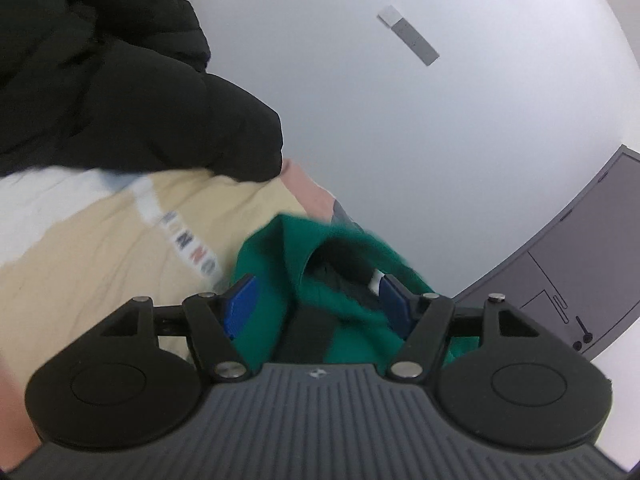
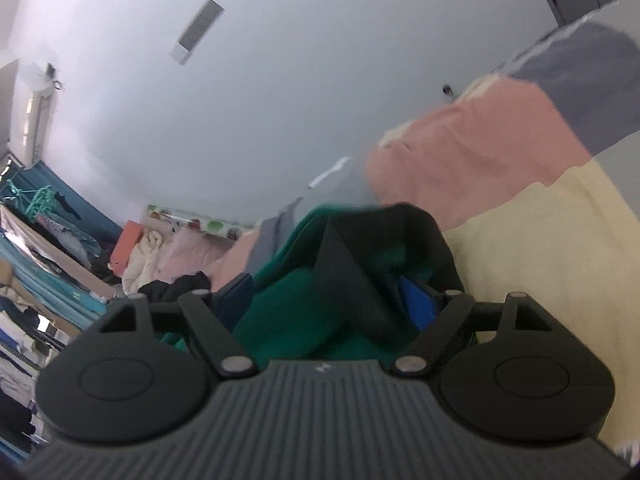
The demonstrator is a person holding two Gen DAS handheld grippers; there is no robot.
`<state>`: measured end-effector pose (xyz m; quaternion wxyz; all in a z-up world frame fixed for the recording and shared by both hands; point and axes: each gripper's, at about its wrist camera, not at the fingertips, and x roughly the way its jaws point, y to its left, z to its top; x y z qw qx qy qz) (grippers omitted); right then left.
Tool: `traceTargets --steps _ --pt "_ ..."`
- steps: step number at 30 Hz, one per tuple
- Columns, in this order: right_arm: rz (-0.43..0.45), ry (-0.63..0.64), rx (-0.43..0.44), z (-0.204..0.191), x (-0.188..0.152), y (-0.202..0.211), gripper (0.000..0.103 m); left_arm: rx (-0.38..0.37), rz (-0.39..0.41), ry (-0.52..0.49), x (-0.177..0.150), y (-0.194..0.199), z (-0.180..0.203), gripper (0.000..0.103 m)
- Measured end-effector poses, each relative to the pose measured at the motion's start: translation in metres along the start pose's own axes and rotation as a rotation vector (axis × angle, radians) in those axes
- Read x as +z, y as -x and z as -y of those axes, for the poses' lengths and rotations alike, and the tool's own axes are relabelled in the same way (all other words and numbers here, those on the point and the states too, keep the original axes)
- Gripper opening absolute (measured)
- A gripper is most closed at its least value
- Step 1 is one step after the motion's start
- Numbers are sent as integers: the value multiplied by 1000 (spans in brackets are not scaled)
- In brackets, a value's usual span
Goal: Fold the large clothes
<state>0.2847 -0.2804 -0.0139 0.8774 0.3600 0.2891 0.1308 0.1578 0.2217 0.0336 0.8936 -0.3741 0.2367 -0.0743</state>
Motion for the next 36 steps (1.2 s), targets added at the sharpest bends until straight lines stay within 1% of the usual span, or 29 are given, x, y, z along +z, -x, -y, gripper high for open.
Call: traceTargets --steps 2,3,4,6,7,9,11,12,15,17,19,21,24,27,28,29,30,31,32,33,34,36 --pt "19 42 -5 -12 -10 16 83 13 -12 -13 -15 17 9 72" --pt "22 70 -7 -20 -15 22 83 40 -22 -17 -22 23 15 72" --pt "18 106 -6 -29 -21 28 83 71 -28 -19 -29 29 20 72" --pt "1 187 -6 -43 -31 36 82 81 -27 -23 -42 41 24 72" --pt "-7 224 -11 -52 -37 38 82 89 -39 -14 -48 43 24 72" --pt "-36 292 -17 -70 -47 36 83 103 -63 15 -60 50 22 72" --pt "-63 349 -35 -87 -56 27 82 108 -76 43 -72 50 16 72" --pt "-69 369 -47 -93 -58 23 82 122 -89 50 -77 48 13 72" --pt "-86 402 -97 -108 -62 -1 81 176 -114 35 -86 40 6 72" --pt "-93 415 -158 -111 -60 -27 81 197 -131 37 -90 32 1 72" --pt "-107 419 -214 -112 -62 -50 81 178 -162 60 -92 24 -6 72" --pt "-124 389 -254 -105 -61 -70 81 163 -173 91 -93 19 -14 72" --pt "-130 394 -310 -99 -62 -103 82 137 -177 119 -93 13 -24 73" --pt "-163 418 -353 -97 -64 -132 81 93 -173 147 -93 14 -32 73" --pt "-183 443 -366 -98 -65 -141 79 86 -172 147 -93 14 -33 73" --pt "-205 480 -376 -100 -67 -147 61 80 -170 146 -92 13 -32 74" --pt "-223 524 -395 -103 -68 -155 26 69 -165 147 -93 13 -34 74" --pt "-231 557 -419 -107 -68 -160 15 59 -161 151 -92 12 -34 74" --pt "-224 579 -420 -113 -66 -163 12 51 -158 158 -91 10 -35 74" --pt "-196 609 -402 -121 -61 -164 9 44 -154 166 -91 11 -35 74" --pt "-157 633 -384 -128 -54 -164 9 36 -151 168 -91 12 -35 74" --pt "-93 633 -367 -137 -39 -165 8 22 -151 158 -91 12 -35 74"
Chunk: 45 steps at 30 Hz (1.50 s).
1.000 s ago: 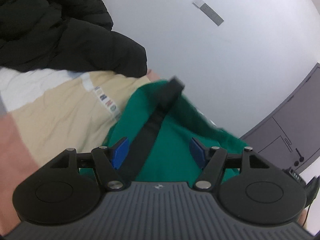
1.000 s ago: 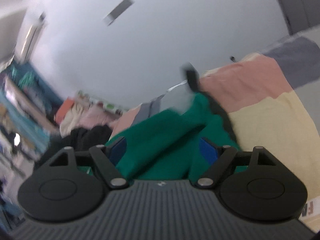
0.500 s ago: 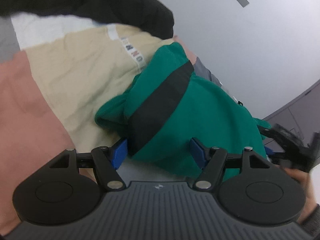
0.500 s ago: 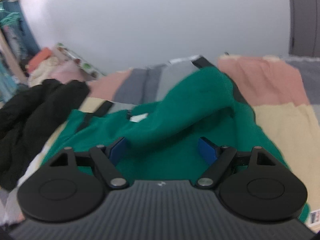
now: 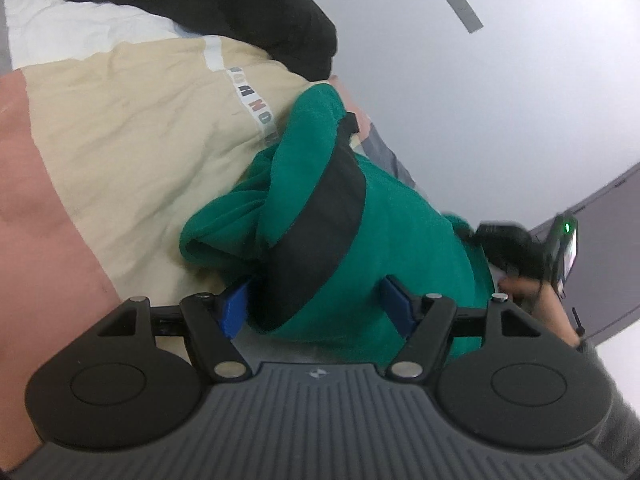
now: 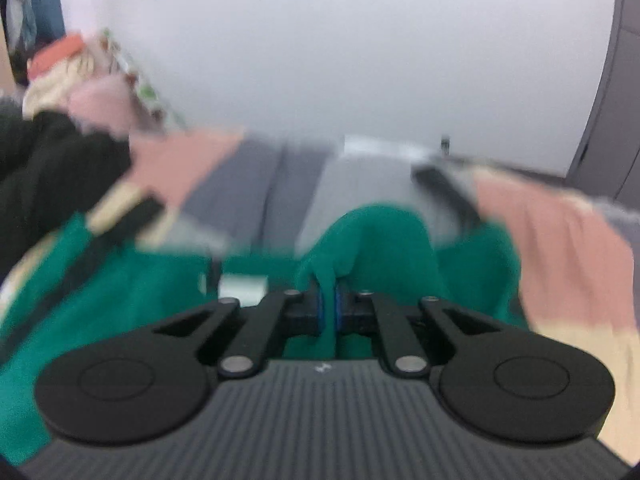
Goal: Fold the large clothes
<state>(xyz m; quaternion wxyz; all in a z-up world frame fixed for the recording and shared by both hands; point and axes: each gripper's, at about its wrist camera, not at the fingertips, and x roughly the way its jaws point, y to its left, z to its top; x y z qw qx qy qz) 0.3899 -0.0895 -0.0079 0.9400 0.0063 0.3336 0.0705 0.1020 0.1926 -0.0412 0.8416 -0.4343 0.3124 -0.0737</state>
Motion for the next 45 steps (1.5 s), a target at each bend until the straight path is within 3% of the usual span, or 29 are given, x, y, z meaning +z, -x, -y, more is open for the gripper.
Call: traceTargets --steps 4,9,14,16,18,21,28,34,41,45 --pt "6 -19 -56 7 11 -27 7 -27 25 -5 1 1 -1 74" --pt "-92 -6 -73 9 -22 -67 8 -41 31 -19 2 -5 -2 74" --pt "-69 -88 -8 26 -27 -50 14 -8 61 -82 0 -9 3 75" --pt "-74 -98 1 28 -28 -38 24 15 60 -95 0 -9 5 75" --pt "-73 -106 17 27 -28 -23 55 31 72 -108 -1 -6 9 75" --pt "-18 -101 75 31 -34 13 72 87 78 -128 -5 -1 16 75" --pt "67 -129 143 37 -66 102 72 207 125 -300 -17 21 52 73" --pt "129 -80 181 31 -104 158 72 220 187 -457 -35 28 85 73" --pt "157 36 246 9 -132 175 71 220 236 -556 -41 -2 99 73" --pt "98 24 242 4 -138 157 71 238 219 -640 -45 -28 105 73"
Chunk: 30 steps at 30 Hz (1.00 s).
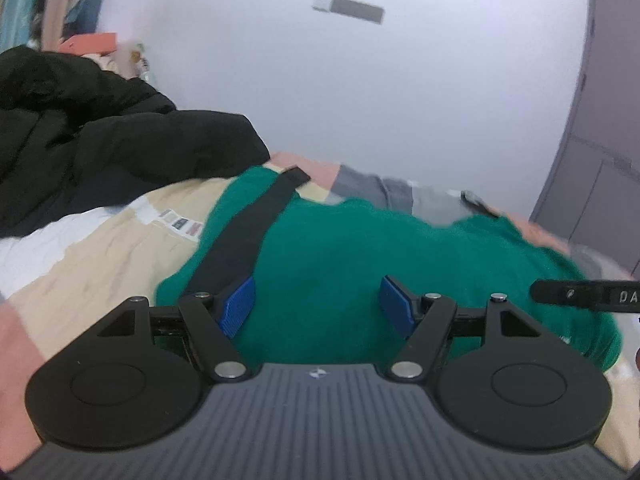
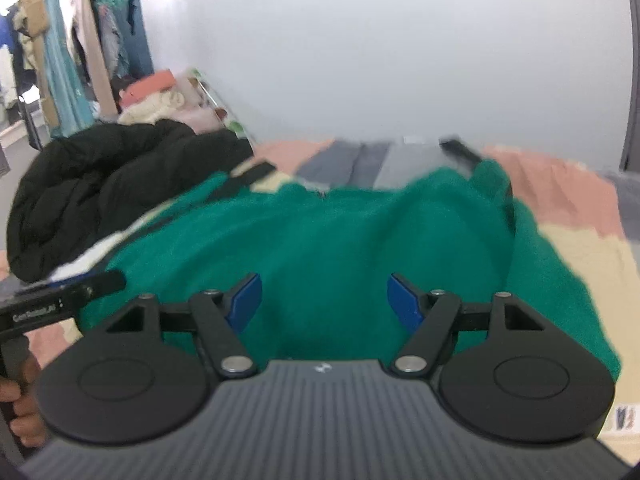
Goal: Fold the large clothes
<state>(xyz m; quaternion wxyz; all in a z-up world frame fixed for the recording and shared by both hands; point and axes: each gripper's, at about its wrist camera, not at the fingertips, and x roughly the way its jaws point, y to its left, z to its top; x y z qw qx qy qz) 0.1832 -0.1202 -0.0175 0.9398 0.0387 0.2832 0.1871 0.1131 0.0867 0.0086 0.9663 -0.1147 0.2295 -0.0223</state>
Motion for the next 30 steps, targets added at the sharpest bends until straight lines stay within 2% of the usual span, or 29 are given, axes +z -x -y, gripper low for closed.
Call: traceTargets --steps 2,8,11,14,19,23,27,30 --pt "-59 11 24 2 -8 -16 72 4 -15 -24 -4 -9 2 73" --pt "-72 5 41 -1 -15 -27 80 15 -79 -45 -13 -27 0 73" --pt "-89 16 47 -4 -20 -37 89 15 -104 -46 -17 -35 0 73" --pt "-90 64 21 -15 -25 -45 99 14 -95 -57 -19 -35 -1 73" --pt "-106 32 -12 -20 -21 -34 99 -11 -63 21 -17 -18 -9 75" --pt "-98 -7 -6 -18 -27 -13 97 -10 -54 61 -16 5 -8 81" --pt "-64 -93 2 -10 -35 11 97 -47 -112 151 -17 27 -13 82" --pt "-75 -183 -30 0 -41 24 97 -92 -163 281 -21 38 -23 83"
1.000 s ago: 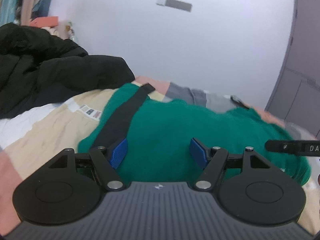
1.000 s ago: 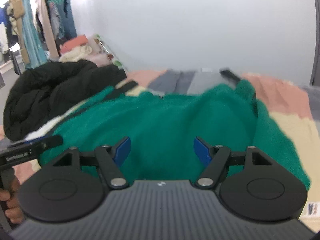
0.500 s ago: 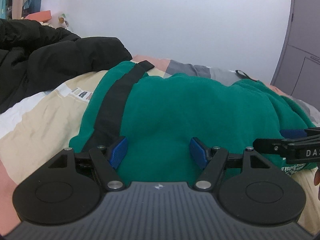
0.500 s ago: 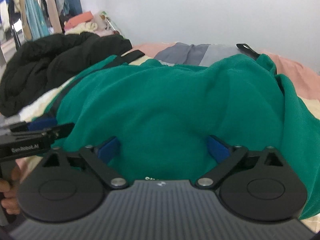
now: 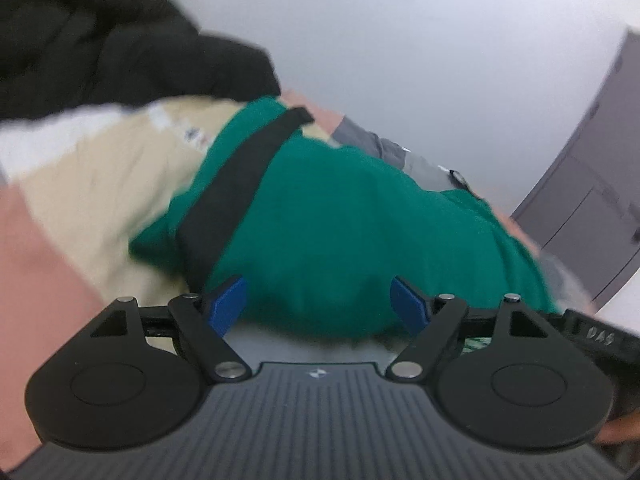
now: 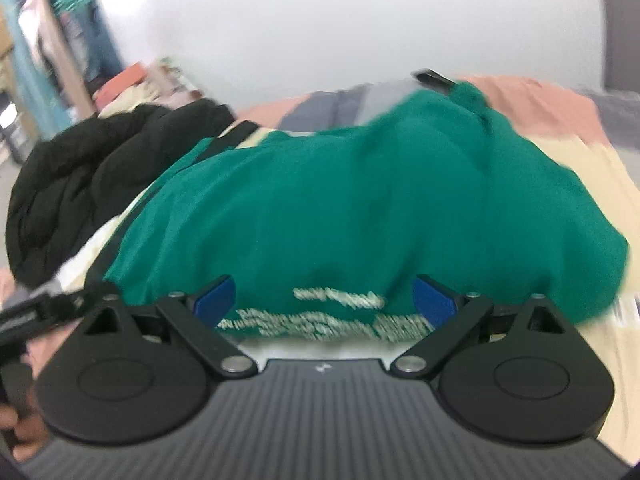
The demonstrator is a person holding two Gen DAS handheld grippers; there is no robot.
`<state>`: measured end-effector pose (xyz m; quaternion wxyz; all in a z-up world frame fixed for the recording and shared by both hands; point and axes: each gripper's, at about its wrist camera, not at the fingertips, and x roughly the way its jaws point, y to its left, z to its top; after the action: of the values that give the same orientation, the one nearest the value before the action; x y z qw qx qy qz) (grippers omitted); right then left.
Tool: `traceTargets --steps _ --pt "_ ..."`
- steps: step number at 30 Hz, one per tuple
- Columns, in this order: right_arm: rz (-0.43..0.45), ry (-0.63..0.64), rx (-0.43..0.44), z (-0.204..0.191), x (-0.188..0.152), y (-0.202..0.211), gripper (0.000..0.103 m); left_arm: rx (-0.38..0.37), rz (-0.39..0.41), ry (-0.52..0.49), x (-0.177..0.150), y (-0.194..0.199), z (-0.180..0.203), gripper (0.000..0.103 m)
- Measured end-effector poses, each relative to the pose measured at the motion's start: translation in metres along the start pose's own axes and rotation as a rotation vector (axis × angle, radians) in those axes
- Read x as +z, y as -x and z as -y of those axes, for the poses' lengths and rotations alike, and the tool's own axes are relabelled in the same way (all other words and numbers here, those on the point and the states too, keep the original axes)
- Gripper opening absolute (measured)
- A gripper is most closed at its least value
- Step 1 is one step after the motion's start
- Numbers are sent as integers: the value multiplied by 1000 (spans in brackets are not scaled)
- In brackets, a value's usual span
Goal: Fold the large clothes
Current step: 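Grasp the hoodie bundle edge with both grippers and lift it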
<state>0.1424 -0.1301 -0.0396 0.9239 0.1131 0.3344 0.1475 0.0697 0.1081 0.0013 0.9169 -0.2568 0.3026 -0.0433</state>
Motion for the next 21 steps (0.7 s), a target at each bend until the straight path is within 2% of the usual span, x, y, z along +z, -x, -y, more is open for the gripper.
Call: traceTargets --steps 3,5,10,17,21 --pt "-9 -114 0 16 -4 7 98 -19 -25 83 -3 0 -8 84" --pt "-25 -181 -45 27 -5 7 100 -23 -46 114 -4 -6 -12 84" --pt "-70 -395 -39 58 -7 -6 100 25 -71 95 -7 -23 -15 89" --pt "-59 -749 104 98 -22 -31 100 -20 -110 224 -5 -36 -35 93" --pt "4 -903 122 117 -29 -42 100 -69 -101 366 -6 -43 -57 93"
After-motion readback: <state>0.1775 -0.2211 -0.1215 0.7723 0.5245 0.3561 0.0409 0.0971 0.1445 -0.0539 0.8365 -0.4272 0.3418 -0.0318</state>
